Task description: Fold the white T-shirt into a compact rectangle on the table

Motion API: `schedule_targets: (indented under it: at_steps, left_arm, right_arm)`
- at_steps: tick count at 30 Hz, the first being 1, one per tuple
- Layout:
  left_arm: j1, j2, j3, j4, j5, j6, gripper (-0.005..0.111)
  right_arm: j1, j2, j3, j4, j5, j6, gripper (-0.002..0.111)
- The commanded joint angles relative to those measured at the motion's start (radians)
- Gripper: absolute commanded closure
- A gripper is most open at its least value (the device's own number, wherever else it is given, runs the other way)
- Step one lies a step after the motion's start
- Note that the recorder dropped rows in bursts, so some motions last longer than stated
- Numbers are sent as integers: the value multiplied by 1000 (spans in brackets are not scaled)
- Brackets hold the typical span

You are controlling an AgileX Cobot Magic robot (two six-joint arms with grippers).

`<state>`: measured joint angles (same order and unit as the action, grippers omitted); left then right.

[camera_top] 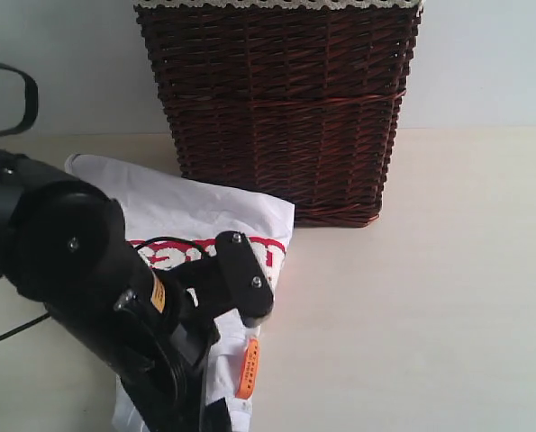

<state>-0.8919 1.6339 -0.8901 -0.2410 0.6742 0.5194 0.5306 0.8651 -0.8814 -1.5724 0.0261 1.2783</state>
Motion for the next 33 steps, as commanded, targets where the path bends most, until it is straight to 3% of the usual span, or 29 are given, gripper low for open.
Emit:
schedule_targets:
  at_steps: [1,10,13,16,19,21,24,27,30,33]
  left_arm:
    - [-13,-4,74,137,-103,-36,30]
    - [-13,-4,123,272,-308,-60,30]
    - [-13,6,123,286,-313,-60,36]
    - [-13,6,123,310,-270,-60,63]
    - [-13,6,123,336,-178,-55,105]
    - [-13,6,123,404,-112,-55,105]
    - [-13,-13,123,555,-10,-118,107]
    - [-13,-78,98,783,94,-298,107]
    - [-13,-176,62,1024,265,-483,107]
    - [15,-275,62,1317,437,-567,107]
  right_arm:
    - [4,6,4,2,6,6,50]
    - [4,6,4,2,6,6,50]
    - [4,6,4,2,6,6,50]
    - [4,6,4,2,6,6,50]
    - [4,6,4,2,6,6,50]
    - [4,6,4,2,6,6,50]
    - [4,6,4,2,6,6,50]
    - [4,6,4,2,6,6,50]
    - [4,6,4,2,6,6,50]
    - [4,6,4,2,6,6,50]
